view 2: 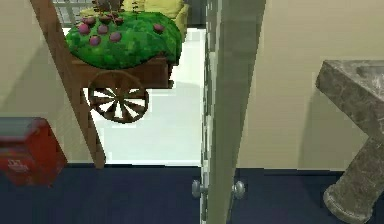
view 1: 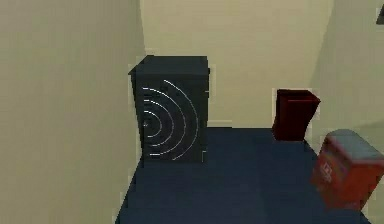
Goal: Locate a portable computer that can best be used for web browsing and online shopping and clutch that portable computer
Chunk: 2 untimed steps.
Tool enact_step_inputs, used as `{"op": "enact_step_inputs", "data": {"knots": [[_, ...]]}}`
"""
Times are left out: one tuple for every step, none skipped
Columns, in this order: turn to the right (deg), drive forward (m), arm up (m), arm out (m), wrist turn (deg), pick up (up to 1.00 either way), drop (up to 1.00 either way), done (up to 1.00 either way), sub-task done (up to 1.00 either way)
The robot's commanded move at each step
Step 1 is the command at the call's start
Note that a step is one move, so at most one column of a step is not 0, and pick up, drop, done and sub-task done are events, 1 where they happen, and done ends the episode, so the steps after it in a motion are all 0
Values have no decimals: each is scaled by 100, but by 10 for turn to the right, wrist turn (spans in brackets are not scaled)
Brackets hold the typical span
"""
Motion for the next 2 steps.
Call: {"op": "enact_step_inputs", "data": {"knots": [[0, 15, 0, 0, 0, 0, 0, 0, 0], [450, 0, 0, 0, 0, 0, 0, 0, 0]]}}
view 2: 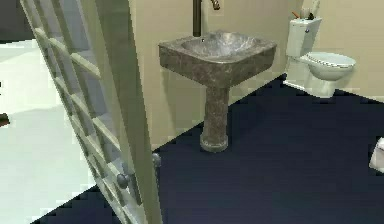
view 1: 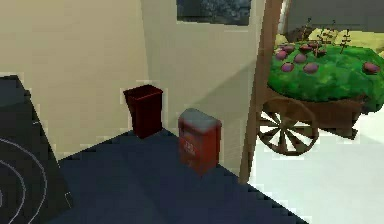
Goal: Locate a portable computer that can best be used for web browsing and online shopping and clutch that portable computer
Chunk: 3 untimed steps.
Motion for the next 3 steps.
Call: {"op": "enact_step_inputs", "data": {"knots": [[0, 40, 0, 0, 0, 0, 0, 0, 0], [450, 0, 0, 0, 0, 0, 0, 0, 0], [150, 0, 0, 0, 0, 0, 0, 0, 0]]}}
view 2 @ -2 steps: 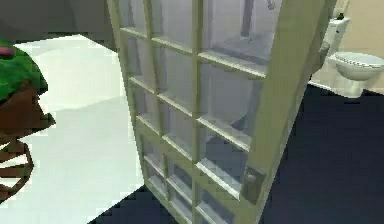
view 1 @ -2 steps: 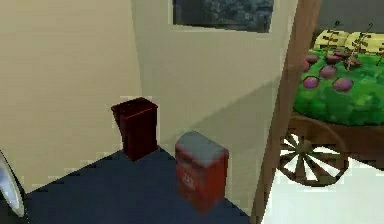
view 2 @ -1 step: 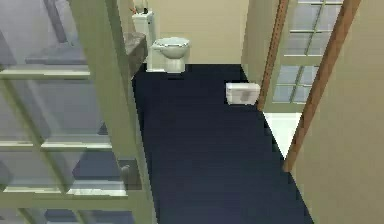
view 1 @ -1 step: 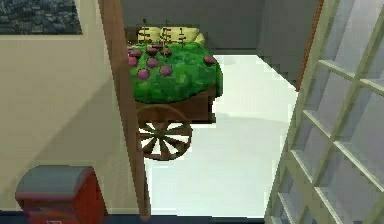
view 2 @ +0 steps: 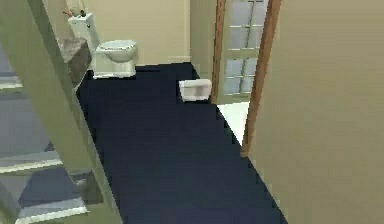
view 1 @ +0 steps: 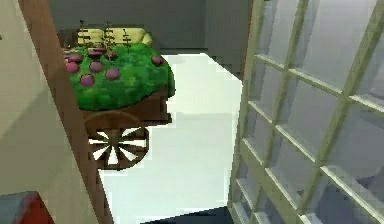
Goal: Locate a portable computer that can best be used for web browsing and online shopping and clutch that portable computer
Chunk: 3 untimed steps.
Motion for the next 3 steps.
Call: {"op": "enact_step_inputs", "data": {"knots": [[0, 100, 0, 0, 0, 0, 0, 0, 0], [150, 0, 0, 0, 0, 0, 0, 0, 0], [0, 10, 0, 0, 0, 0, 0, 0, 0]]}}
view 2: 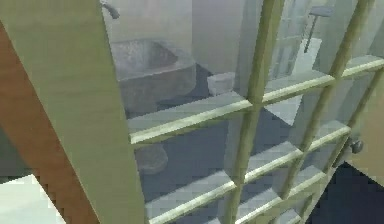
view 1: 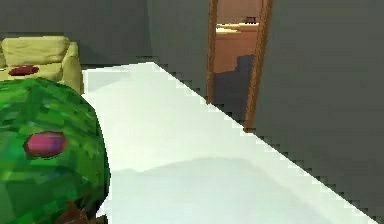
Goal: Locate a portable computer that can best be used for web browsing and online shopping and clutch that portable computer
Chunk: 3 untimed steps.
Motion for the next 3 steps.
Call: {"op": "enact_step_inputs", "data": {"knots": [[-60, 0, 0, 0, 0, 0, 0, 0, 0], [0, 70, 0, 0, 0, 0, 0, 0, 0], [-300, 0, 0, 0, 0, 0, 0, 0, 0]]}}
